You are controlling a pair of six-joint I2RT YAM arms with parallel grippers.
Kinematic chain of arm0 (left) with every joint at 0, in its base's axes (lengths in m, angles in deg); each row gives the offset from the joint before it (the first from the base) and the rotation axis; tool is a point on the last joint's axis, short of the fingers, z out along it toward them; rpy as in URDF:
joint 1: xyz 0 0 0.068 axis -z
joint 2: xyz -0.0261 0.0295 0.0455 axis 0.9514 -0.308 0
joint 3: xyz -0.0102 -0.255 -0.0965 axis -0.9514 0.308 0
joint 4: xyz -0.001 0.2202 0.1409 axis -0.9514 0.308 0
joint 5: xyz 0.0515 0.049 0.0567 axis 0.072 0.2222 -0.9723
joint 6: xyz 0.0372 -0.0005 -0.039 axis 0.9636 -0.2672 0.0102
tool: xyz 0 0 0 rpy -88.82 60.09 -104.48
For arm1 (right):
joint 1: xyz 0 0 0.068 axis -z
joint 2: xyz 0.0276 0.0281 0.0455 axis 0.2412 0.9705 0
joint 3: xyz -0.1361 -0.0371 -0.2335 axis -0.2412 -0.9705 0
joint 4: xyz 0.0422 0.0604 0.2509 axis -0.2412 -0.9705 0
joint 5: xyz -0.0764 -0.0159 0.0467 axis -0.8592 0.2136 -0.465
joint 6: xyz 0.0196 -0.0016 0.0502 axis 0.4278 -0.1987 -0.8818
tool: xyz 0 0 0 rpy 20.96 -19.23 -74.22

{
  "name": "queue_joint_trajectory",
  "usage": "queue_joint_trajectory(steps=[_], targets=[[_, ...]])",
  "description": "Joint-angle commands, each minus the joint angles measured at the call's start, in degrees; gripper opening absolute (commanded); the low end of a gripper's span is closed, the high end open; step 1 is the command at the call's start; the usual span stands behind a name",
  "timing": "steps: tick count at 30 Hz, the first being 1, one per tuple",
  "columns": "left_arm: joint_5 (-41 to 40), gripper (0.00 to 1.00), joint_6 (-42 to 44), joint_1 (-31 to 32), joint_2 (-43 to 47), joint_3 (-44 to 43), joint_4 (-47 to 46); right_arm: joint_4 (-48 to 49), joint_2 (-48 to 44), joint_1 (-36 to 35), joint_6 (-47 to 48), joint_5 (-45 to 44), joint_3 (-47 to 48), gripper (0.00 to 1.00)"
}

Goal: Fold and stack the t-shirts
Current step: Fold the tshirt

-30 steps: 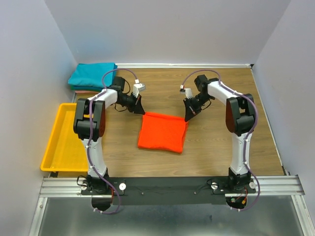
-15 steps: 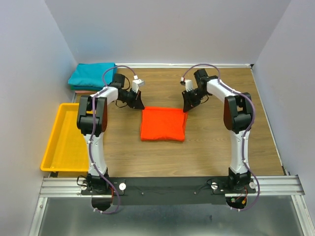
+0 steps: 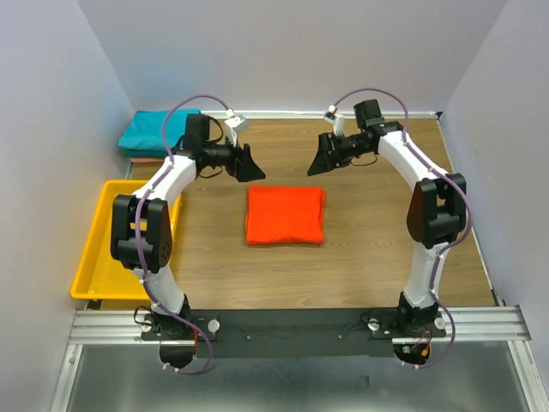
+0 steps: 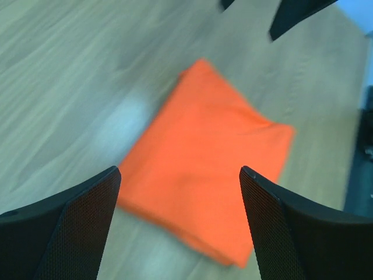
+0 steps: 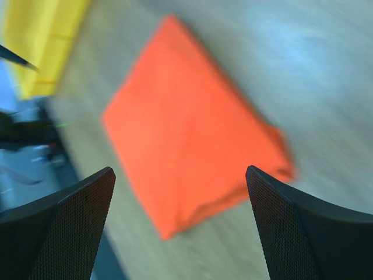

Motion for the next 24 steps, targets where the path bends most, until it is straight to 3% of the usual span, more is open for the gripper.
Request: queue_joint_trajectory(steps=[1, 4, 8, 14, 17, 20, 21, 24], targets=[[5.9, 0.91, -15.1, 4.3, -2.5, 6.2, -8.4, 5.2, 0.3, -4.0, -12.1, 15.2, -5.6, 1.0], [6.1, 0.91, -20.6, 5.3, -5.8, 8.0, -11.5, 9.0, 2.6, -5.7, -17.2, 17.6, -9.6, 1.0], [3.7, 0.91, -22.1, 4.7, -10.7, 9.2, -14.0, 8.7, 7.5, -5.0, -16.1, 15.2, -11.2, 1.0], [-1.7, 0.91, -21.7, 1.3, -20.3, 6.4, -13.7, 8.3, 12.6, -1.6, -11.1, 3.2, -9.0, 1.0], [-1.1, 0.91, -18.8, 0.7, -19.8, 1.8, -9.4, 7.2, 11.9, -0.3, -9.3, 1.4, -4.8, 1.0], [1.7, 0.91, -13.8, 1.7, -14.5, -0.2, -3.7, 7.0, 6.6, -0.1, -11.6, 7.3, -4.2, 1.0], [3.0, 0.91, -12.9, 2.1, -11.3, 0.1, -2.4, 7.1, 5.2, -0.2, -13.1, 13.0, -5.7, 1.0], [5.1, 0.91, -12.9, 3.9, -5.3, 4.5, -0.9, 8.1, -0.4, -2.7, -17.5, 17.0, -10.5, 1.0]])
